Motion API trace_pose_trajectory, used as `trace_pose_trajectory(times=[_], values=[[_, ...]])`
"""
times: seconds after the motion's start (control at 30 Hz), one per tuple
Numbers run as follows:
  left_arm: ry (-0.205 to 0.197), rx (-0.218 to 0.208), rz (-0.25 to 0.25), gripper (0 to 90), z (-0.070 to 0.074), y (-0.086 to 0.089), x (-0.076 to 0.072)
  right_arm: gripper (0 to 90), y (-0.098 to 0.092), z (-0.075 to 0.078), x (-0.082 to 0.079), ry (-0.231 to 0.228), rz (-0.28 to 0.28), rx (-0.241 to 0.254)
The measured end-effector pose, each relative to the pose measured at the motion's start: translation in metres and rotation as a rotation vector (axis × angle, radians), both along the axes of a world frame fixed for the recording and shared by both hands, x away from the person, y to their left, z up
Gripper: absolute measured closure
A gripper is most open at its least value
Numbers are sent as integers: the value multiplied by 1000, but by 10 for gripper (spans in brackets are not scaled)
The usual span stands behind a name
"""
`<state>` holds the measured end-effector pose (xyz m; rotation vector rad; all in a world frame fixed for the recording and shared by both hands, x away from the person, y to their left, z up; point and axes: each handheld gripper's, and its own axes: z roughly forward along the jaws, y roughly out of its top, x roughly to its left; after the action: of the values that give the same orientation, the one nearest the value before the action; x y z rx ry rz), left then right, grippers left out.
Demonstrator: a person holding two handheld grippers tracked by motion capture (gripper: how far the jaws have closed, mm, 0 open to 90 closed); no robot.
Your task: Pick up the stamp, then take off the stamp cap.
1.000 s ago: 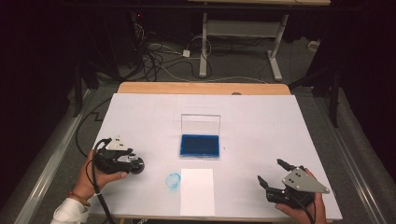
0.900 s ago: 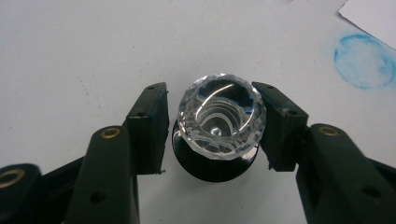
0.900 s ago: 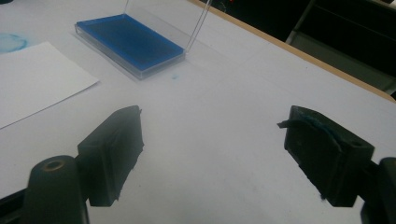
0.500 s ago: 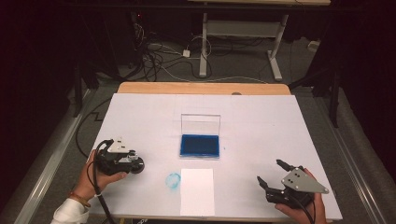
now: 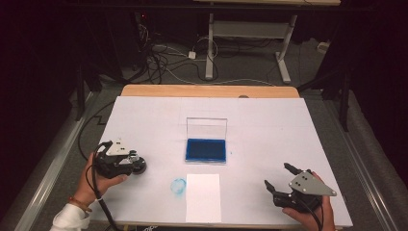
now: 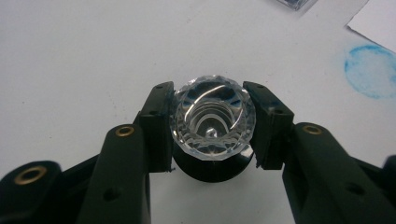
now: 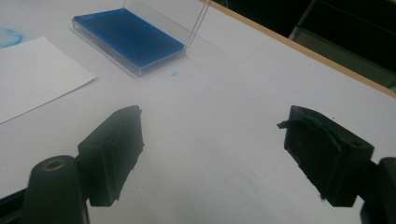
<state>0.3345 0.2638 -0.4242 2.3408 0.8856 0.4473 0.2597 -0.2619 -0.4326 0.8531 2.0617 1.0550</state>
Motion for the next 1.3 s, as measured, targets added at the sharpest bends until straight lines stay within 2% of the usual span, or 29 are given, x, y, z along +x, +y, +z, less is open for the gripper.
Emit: trace_pose_trajectory(times=[0.23, 0.3, 0.4, 0.43, 0.73, 1.03, 1.27, 1.3], values=[[-32, -33, -2, 545, 8, 3, 0, 199, 2, -1, 2, 5, 7, -3], [-41, -37, -21, 545, 10, 1, 1, 198, 2, -1, 3, 2, 11, -5], [-66, -21, -26, 545, 14, -4, 2, 198, 3, -1, 4, 5, 10, -2], [-67, -14, -29, 545, 15, -5, 3, 198, 2, -2, 5, 11, 10, -4], [-75, -57, -52, 545, 24, -14, 7, 199, 6, -4, 9, 30, 15, -7], [-74, -79, -88, 545, 31, -33, 10, 194, 10, -6, 13, 48, 24, -11], [-84, -122, -113, 545, 35, -45, 12, 187, 13, -5, 14, 50, 38, -11], [-84, -150, -118, 545, 37, -49, 13, 187, 14, -5, 15, 53, 45, -12]])
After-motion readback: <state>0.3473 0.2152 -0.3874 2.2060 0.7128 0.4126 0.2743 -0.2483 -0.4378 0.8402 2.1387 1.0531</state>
